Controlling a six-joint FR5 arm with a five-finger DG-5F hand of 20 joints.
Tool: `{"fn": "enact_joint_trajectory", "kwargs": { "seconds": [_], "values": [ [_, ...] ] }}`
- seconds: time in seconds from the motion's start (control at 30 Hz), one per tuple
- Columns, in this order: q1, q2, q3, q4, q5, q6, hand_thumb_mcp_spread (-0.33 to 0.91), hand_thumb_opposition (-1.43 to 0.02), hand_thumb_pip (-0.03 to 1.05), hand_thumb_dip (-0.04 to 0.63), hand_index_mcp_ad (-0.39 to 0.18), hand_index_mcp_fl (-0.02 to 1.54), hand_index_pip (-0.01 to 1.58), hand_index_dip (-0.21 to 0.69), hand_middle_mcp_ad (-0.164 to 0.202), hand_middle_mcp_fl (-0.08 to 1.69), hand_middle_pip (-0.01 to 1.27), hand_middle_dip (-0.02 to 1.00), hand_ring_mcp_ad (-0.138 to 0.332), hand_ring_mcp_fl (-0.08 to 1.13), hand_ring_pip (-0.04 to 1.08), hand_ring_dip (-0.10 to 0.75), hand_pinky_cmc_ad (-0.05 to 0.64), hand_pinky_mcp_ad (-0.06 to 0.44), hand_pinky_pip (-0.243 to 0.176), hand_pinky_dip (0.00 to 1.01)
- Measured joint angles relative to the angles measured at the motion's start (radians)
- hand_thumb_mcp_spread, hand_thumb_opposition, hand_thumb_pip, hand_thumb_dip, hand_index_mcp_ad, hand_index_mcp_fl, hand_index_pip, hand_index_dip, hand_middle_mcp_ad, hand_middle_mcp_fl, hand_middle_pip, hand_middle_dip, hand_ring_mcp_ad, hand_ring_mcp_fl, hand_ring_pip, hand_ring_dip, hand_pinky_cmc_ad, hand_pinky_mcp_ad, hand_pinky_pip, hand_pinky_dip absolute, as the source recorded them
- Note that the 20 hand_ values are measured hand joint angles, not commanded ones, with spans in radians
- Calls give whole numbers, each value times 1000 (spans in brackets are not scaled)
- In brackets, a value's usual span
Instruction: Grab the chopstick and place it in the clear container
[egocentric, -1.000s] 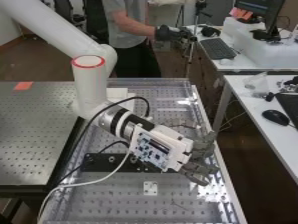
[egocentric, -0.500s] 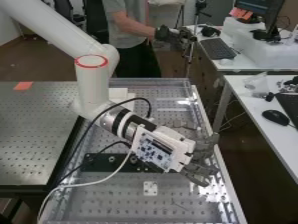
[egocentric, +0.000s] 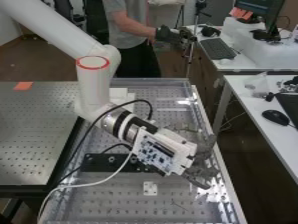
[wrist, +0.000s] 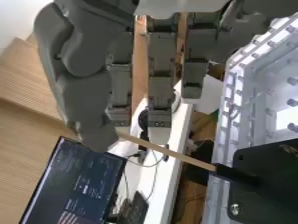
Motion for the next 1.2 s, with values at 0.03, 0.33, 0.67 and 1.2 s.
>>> {"fn": "enact_joint_trajectory", "kwargs": {
  "seconds": [0.03,0.33,0.67,1.2],
  "values": [
    [0,0,0,-1,-1,0,628,-833,431,326,-187,688,737,206,61,878,283,714,122,442,106,375,332,65,-68,138],
    [-2,-1,0,-3,-7,8,684,-864,431,326,-222,791,770,218,59,908,279,714,115,443,106,377,347,72,-65,148],
    [-9,-1,4,-6,-6,-6,764,-960,431,307,-265,860,841,248,51,1063,293,714,115,469,105,377,368,87,-52,154],
    [-4,7,8,23,25,-55,853,-1012,442,298,-136,1009,721,251,-12,1176,304,716,117,579,124,407,398,101,-35,154]
  ]
}}
